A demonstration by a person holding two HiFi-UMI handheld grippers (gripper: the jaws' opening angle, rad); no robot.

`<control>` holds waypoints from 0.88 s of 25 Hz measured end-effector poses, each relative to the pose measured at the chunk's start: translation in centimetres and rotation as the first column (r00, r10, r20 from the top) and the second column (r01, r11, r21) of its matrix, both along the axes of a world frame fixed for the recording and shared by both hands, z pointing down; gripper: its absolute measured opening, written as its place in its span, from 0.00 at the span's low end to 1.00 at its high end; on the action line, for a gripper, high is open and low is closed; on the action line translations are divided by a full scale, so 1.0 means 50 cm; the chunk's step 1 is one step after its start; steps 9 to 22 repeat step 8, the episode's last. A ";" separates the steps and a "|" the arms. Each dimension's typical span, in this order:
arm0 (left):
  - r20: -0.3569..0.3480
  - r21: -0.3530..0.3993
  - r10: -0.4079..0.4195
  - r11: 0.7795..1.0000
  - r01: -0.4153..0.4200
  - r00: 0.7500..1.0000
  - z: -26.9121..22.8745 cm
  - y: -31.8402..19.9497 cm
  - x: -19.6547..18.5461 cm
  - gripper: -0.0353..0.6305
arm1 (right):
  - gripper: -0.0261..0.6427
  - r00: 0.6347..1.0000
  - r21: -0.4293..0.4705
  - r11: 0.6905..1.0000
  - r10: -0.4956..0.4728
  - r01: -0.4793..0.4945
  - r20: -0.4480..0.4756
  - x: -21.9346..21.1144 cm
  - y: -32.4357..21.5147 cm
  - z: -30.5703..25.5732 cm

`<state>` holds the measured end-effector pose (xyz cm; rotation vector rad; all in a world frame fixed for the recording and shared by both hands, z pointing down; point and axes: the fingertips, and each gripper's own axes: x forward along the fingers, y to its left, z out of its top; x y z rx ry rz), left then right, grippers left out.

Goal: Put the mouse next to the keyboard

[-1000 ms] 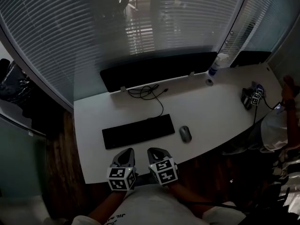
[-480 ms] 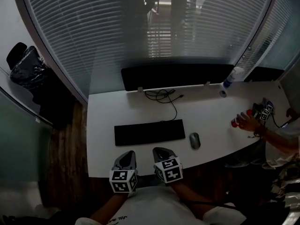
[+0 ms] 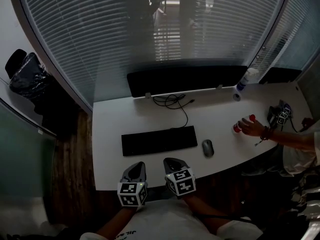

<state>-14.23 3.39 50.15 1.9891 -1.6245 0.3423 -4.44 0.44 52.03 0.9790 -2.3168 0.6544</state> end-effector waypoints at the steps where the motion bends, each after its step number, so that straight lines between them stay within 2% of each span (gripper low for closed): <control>1: 0.003 0.002 0.003 1.000 -0.003 1.000 0.000 -0.002 0.000 0.06 | 0.04 1.000 -0.001 1.000 0.000 0.000 -0.002 0.002 0.000 0.002; 22: 0.004 0.001 0.016 1.000 -0.016 1.000 -0.005 -0.008 -0.002 0.06 | 0.04 1.000 0.009 1.000 0.003 -0.003 -0.006 0.004 -0.006 -0.005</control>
